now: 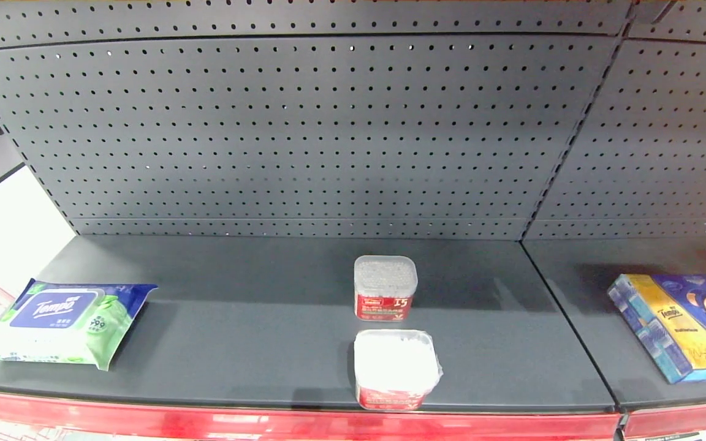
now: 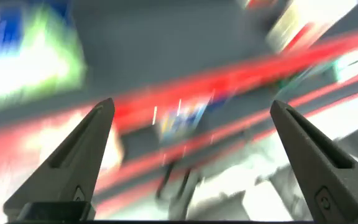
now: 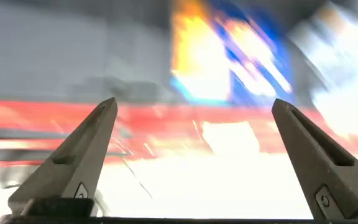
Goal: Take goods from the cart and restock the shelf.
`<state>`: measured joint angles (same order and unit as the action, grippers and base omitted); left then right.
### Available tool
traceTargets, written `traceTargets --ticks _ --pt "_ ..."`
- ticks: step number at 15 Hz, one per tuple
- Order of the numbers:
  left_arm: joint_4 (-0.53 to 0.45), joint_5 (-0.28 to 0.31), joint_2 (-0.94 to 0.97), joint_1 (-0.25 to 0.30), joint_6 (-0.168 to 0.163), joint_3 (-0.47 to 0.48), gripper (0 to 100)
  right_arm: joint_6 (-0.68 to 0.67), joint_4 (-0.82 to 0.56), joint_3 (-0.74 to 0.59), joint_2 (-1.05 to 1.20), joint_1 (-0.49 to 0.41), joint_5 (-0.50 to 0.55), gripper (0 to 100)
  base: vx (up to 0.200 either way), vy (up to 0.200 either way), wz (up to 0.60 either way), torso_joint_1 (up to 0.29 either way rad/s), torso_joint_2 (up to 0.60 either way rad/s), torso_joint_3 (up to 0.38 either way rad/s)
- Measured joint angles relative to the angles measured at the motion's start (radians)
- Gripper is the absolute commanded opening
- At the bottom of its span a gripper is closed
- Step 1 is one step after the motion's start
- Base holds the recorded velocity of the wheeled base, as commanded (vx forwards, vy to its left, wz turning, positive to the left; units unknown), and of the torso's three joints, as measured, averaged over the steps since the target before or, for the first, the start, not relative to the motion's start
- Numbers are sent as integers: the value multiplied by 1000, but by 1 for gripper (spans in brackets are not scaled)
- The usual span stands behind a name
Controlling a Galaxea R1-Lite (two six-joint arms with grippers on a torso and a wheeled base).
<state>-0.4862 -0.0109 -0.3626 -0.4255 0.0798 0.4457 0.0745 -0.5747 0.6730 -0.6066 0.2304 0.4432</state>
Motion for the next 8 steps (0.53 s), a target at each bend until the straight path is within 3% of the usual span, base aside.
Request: traceTargets --ticks 2,3,5,6,7,8 --pt "-211 -71 124 27 16 8 100 8 -153 10 129 -161 17 100 0 0 0 0 0 0" --pt "-240 -83 163 71 23 9 100 11 -175 -18 178 -235 20 100 0 0 0 0 0 0" --pt "-260 -74 233 234 30 -20 100 24 -182 -125 257 -400 -38 100 0 0 0 0 0 0" --pt "-263 -23 266 289 23 -40 100 37 -162 -179 296 -451 -118 100 0 0 0 0 0 0" --pt "-262 81 297 322 6 -58 100 63 -113 -240 352 -480 -247 100 0 0 0 0 0 0" --pt "-215 144 319 333 -8 -68 100 94 -20 -309 405 -496 -422 100 0 0 0 0 0 0"
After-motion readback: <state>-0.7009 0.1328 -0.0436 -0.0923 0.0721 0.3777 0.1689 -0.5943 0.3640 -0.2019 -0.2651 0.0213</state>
